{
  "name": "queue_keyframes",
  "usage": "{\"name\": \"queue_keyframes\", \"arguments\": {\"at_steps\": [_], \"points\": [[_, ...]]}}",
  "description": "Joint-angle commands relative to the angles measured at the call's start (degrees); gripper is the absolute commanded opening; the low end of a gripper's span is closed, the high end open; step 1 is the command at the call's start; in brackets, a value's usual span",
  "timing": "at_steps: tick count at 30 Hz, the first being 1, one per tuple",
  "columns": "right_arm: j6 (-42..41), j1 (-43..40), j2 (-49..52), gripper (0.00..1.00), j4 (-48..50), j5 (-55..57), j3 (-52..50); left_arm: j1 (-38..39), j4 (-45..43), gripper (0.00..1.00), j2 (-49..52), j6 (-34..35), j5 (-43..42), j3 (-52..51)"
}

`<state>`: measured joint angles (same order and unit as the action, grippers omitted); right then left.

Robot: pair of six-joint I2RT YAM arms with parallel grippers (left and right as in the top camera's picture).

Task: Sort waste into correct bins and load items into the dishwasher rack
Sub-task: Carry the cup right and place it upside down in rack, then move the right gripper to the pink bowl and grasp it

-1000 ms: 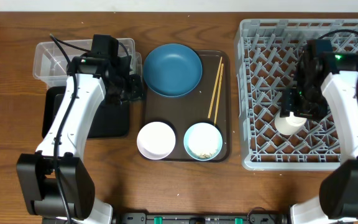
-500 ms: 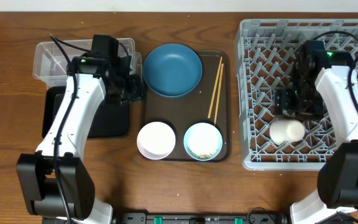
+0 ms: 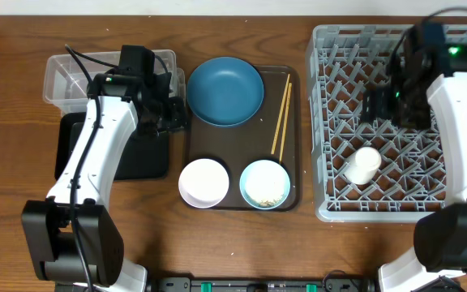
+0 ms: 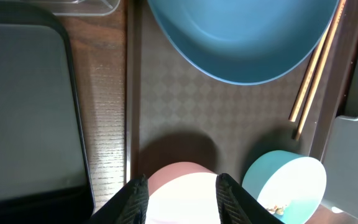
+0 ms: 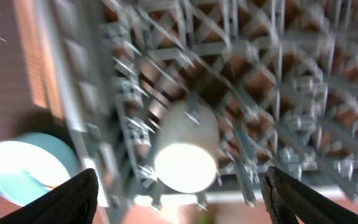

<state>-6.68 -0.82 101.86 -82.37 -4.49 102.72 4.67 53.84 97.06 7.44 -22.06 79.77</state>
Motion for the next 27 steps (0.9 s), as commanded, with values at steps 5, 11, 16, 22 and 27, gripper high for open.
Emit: {"name": "queue_keyframes", "arguments": {"at_steps": [5, 11, 16, 22, 27], "points": [[1.2, 11.1, 0.0, 0.82, 5.5, -7.7, 4.0, 0.0, 0.1, 0.39, -4.9, -0.4, 0.7, 2.4], [0.7, 19.7, 0.2, 0.82, 9.4, -7.6, 1.9, 0.0, 0.8, 0.39, -11.9, -1.5, 1.3, 2.4], [0.3, 23.7, 0.2, 0.82, 11.4, -7.2, -0.5, 0.0, 3.2, 0.39, -15.3, -1.5, 2.2, 2.4], [-0.6, 22.9, 0.1, 0.84, 11.8, -3.5, -1.9, 2.1, 6.0, 0.39, -16.0, -1.5, 2.2, 2.0], [-0.5, 20.4, 0.1, 0.84, 12.7, -5.9, -1.9, 7.4, 6.6, 0.39, -15.7, -1.4, 2.3, 0.2]]}}
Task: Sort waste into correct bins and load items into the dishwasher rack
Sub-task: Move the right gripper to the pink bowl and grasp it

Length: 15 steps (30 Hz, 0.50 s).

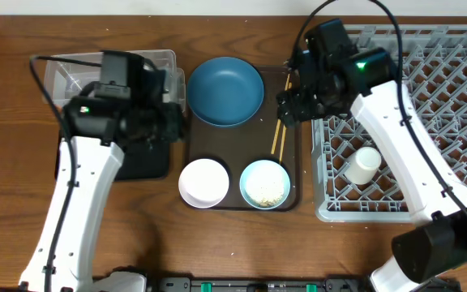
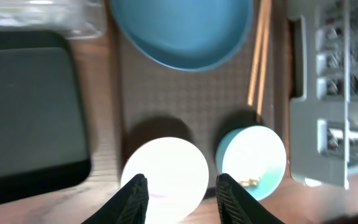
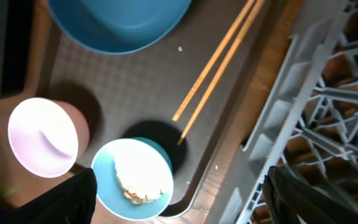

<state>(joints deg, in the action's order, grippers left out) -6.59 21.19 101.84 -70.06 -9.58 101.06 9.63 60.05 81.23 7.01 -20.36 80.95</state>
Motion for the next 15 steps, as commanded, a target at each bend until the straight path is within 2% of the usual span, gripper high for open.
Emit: {"name": "queue_keyframes", "arguments": {"at_steps": [1, 12, 15], "points": [[-0.6, -1.7, 0.1, 0.84, 0.7, -1.7, -0.2, 3.6, 0.4, 0.39, 0.1, -1.0, 0.6, -1.3], [-3.3, 1.1, 0.4, 0.84, 6.5, -1.3, -0.5, 5.6, 1.6, 0.39, 0.2, 3.9, 2.1, -3.5], [-3.7, 1.1, 0.4, 0.83, 6.4, -2.2, -0.6, 5.6, 0.7, 0.39, 0.3, 8.2, 4.3, -5.1]]}}
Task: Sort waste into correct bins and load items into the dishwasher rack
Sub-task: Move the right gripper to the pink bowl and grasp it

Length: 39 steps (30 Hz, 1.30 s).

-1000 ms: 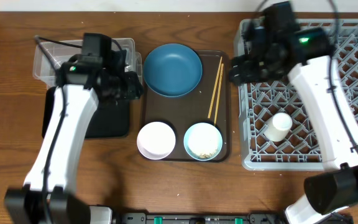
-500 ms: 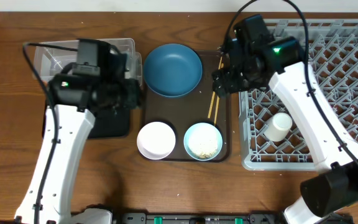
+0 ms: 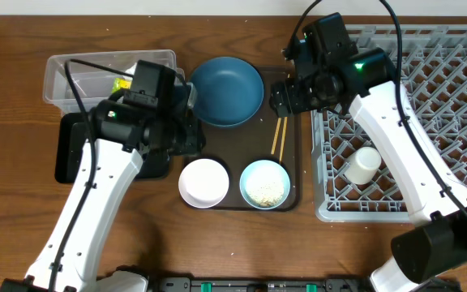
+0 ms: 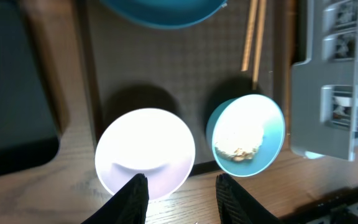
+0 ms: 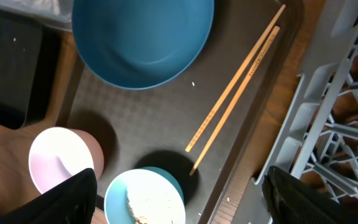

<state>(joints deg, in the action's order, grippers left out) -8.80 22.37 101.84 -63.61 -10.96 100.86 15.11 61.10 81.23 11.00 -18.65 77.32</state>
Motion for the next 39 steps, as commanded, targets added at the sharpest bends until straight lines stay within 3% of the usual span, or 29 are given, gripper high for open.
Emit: {"name": "queue_keyframes", "arguments": {"at_steps": [1, 6, 21, 28, 39], "points": [[-1.5, 0.2, 0.4, 0.82, -0.1, -1.4, -0.4, 0.1, -0.5, 0.39, 0.3, 5.0, 3.4, -1.8], [-2.2, 3.5, 1.7, 0.81, 1.0, -1.7, -0.4, 0.1, -1.0, 0.39, 0.3, 8.2, 5.9, -2.2], [-5.1, 10.2, 9.9, 0.79, 3.0, -2.4, -0.5, 0.1, -1.4, 0.39, 0.3, 9.2, 9.4, -2.2], [-10.2, 9.2, 11.1, 0.78, -3.7, 8.0, -0.5, 1.0, -0.9, 0.38, 0.3, 10.1, 9.7, -2.2], [-10.5, 7.3, 11.1, 0.78, -8.5, 8.6, -0.5, 6.6, -3.3, 0.38, 0.4, 10.8, 9.8, -2.3]]}}
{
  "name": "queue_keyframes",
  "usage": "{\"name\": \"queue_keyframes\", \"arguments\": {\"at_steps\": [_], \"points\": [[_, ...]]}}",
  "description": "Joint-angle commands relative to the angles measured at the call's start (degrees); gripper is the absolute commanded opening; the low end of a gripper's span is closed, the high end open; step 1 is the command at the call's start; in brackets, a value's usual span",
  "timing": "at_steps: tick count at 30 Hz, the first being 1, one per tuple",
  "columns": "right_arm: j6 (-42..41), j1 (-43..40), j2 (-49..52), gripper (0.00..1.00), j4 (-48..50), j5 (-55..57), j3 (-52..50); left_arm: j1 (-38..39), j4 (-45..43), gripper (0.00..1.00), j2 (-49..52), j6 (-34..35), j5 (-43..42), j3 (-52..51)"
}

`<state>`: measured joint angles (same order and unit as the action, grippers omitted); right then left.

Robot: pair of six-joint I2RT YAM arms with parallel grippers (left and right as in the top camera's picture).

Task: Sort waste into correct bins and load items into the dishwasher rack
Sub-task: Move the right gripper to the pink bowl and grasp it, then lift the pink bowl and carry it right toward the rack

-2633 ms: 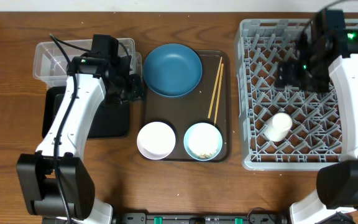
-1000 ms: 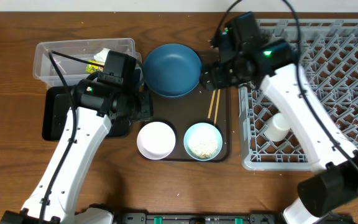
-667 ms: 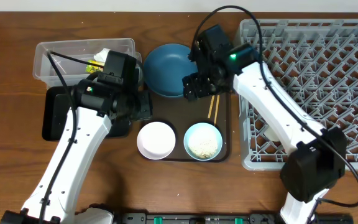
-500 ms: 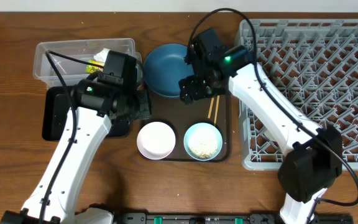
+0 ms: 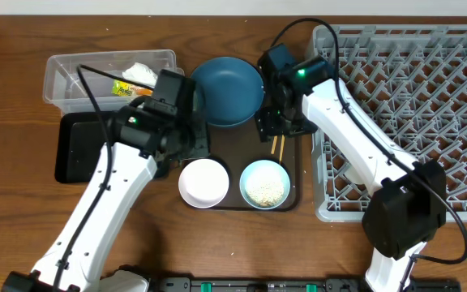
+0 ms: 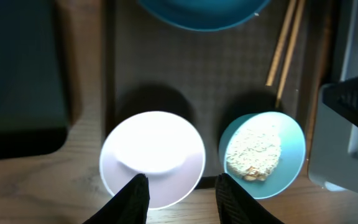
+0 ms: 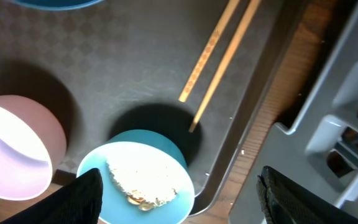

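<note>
A brown tray (image 5: 235, 143) holds a blue plate (image 5: 225, 89), wooden chopsticks (image 7: 225, 50), a pale pink bowl (image 6: 152, 155) and a teal bowl of rice scraps (image 7: 142, 180). The grey dishwasher rack (image 5: 412, 97) stands to the right. My left gripper (image 6: 182, 199) is open above the pink bowl's near rim, holding nothing. Also empty and wide open, my right gripper (image 7: 185, 199) hangs over the teal bowl and the chopsticks' near ends. In the overhead view the right arm covers most of the chopsticks (image 5: 278, 148).
A clear bin (image 5: 96, 73) with wrappers sits at the back left. A black bin (image 5: 75, 150) lies beside the tray. The rack's left wall (image 7: 347, 124) stands close to the right of the right gripper.
My right gripper has moved from over the chopsticks' middle, by the rack's edge, nearer to their lower ends and the teal bowl. The left gripper has shifted slightly right. Both stay open.
My right gripper was open inside the rack over a white cup, the left by the black bin. Then the right was at the rack's left edge above the chopsticks, the left over the tray. Now both hover low over the two small bowls.
</note>
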<state>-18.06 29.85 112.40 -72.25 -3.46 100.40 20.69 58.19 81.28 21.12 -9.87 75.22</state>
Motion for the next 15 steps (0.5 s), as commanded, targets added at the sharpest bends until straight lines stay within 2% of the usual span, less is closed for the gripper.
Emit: {"name": "queue_keyframes", "arguments": {"at_steps": [1, 15], "points": [[-1.2, -0.2, 0.5, 0.78, 0.3, 1.1, 0.0, 1.4, -0.7, 0.38, 0.4, 0.7, 1.0, -0.2], [-0.7, 1.5, 0.6, 0.76, 4.2, -3.8, -0.1, 2.8, -3.4, 0.38, 0.7, 2.6, 1.7, -3.7]]}}
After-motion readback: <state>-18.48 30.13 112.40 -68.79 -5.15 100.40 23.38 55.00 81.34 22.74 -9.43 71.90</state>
